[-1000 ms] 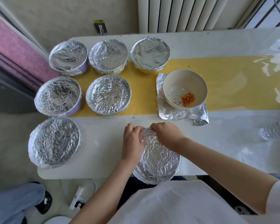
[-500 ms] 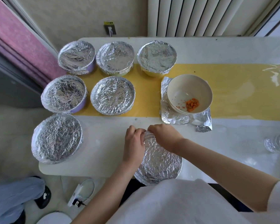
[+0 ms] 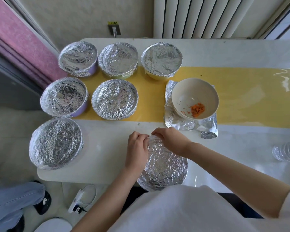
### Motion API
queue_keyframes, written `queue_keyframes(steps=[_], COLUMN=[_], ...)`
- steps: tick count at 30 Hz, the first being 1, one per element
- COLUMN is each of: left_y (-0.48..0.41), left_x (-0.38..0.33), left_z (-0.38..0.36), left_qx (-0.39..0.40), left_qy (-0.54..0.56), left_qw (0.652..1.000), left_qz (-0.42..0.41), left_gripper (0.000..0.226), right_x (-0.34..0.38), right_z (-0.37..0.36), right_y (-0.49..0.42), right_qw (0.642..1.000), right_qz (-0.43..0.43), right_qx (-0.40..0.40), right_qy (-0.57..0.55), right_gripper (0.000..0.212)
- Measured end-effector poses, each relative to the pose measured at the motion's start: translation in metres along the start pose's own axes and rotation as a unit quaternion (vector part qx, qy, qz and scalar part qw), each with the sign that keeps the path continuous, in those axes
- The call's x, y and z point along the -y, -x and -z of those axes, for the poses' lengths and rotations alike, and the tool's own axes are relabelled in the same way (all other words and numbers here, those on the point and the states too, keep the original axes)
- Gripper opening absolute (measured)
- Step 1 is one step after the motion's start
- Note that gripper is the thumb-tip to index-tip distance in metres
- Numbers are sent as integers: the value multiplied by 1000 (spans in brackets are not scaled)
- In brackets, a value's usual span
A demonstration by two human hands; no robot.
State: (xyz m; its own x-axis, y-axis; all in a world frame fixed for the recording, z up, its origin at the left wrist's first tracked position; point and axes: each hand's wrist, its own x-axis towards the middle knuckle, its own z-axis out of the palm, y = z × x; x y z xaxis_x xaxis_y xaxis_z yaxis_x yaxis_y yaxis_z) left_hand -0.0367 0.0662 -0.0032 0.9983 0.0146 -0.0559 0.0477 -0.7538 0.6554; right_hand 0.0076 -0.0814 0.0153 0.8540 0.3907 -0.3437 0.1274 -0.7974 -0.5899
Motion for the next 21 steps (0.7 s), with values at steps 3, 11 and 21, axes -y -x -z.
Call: queue_keyframes(steps=[3,11,21], left_y=[-1,3,6], left_x=[-1,-4,-7], left_z=[-1,-1,2], left_qx=[5,5,10], left_qy=[-14,-16,13], left_qw=[1000,1000,1000], left_qz=[0,7,25], left_gripper=[14,15,17], right_x=[-8,-8,3], right_z=[3,5,0], right_y=[8,13,3], right_qw=[1000,999,992], right_qz=[-19,-4,37], right_qx=[-14,-9,4], right_qy=[-11,30,118], right_gripper=[33,44,43])
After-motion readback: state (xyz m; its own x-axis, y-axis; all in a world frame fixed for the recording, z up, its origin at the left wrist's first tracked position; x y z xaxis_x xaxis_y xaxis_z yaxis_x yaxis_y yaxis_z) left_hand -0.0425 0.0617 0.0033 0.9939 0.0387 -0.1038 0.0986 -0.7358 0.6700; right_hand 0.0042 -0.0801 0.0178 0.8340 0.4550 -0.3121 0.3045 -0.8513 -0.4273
